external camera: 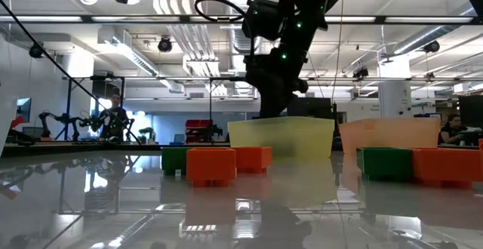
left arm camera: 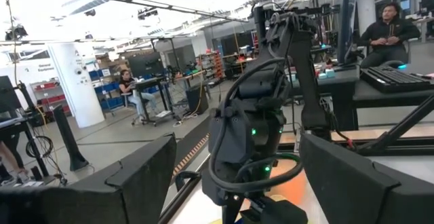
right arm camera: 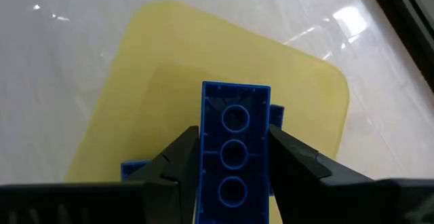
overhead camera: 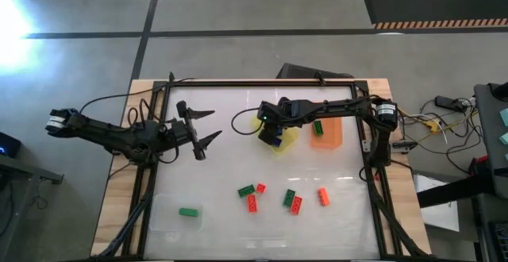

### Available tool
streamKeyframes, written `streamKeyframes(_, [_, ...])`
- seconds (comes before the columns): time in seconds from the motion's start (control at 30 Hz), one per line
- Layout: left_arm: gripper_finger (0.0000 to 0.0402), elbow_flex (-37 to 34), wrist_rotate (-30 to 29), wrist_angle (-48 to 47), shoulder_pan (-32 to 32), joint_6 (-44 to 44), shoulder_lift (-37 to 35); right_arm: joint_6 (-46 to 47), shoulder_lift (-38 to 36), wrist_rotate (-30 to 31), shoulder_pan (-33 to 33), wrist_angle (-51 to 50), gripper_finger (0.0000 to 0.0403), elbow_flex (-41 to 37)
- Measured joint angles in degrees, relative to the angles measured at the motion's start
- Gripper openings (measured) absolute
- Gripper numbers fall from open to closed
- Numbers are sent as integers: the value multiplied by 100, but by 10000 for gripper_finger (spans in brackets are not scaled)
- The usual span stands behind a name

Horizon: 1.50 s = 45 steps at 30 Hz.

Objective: Sort & place blocks by color
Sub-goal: Put the blue game piece into the yellow bin, then put the green game piece into the orange bin

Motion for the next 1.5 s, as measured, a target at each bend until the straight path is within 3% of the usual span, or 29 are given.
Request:
streamKeyframes(0.47, [294,0,2,0,0,0,0,112,4,42,0,39,160,0])
streamKeyframes(1.17, [294,0,1,0,4,0,0,267,11,42,0,17,147,2])
streamKeyframes(1.5, [294,0,0,-2,2,0,0,323,10,42,1,15,202,0])
